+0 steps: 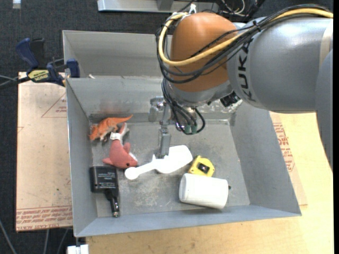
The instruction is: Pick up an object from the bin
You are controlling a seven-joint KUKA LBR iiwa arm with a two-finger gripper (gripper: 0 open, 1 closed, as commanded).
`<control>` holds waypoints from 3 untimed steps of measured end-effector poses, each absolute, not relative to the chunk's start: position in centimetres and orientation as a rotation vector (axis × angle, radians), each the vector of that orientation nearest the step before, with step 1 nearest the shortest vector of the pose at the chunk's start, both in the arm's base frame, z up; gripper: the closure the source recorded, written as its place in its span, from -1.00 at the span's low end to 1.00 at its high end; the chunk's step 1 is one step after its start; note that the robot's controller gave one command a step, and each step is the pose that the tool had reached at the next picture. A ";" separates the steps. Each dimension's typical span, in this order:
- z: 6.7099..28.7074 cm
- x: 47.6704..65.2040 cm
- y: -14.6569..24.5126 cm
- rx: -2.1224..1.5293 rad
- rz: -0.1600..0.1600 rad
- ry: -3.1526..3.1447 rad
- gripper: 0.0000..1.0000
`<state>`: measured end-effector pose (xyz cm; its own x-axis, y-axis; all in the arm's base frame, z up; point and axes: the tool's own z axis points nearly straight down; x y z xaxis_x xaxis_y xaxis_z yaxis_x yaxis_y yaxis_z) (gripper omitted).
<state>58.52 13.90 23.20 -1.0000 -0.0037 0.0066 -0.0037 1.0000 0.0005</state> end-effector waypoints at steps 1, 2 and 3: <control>23.7 58.7 13.8 0.001 -0.002 -3.143 -1.00; 19.8 57.6 12.4 0.013 -0.006 -3.149 -1.00; 13.7 56.3 11.7 -0.017 -0.005 -3.146 -1.00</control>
Offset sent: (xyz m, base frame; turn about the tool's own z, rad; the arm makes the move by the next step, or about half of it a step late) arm -0.0369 -0.0509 -0.1239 -0.0175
